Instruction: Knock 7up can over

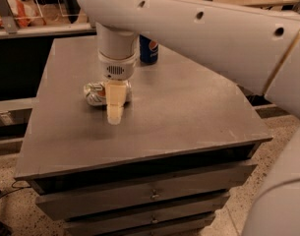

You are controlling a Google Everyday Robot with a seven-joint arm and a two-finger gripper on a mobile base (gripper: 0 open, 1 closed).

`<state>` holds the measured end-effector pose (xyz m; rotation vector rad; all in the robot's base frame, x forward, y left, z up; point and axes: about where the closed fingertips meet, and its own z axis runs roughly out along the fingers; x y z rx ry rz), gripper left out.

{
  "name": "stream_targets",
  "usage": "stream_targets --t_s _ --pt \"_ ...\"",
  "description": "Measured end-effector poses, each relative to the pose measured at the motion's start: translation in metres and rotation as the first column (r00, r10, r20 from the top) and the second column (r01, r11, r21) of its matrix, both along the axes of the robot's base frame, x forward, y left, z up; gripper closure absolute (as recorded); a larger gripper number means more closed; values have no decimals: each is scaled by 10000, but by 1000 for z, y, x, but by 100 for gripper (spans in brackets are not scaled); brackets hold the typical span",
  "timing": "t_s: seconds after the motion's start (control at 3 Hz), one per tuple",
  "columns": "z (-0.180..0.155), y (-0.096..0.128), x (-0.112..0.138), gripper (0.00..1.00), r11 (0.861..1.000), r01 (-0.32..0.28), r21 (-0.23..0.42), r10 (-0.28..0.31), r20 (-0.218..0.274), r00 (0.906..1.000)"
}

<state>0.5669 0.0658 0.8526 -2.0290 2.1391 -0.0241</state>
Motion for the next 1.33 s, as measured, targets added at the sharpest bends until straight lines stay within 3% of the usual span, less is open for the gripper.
stream_targets --t_s 0.33,0.67,1.0,1.33 --pt "-1 -26 -3 0 9849 975 1429 -968 -114 9952" --pt "2 -54 -7 0 9445 1861 2707 -1896 -134 9818" --pt "9 -78 -4 0 8931 2464 3764 -2717 149 9623" --pt "9 -78 -4 0 8931 2463 3764 -2716 149 9623"
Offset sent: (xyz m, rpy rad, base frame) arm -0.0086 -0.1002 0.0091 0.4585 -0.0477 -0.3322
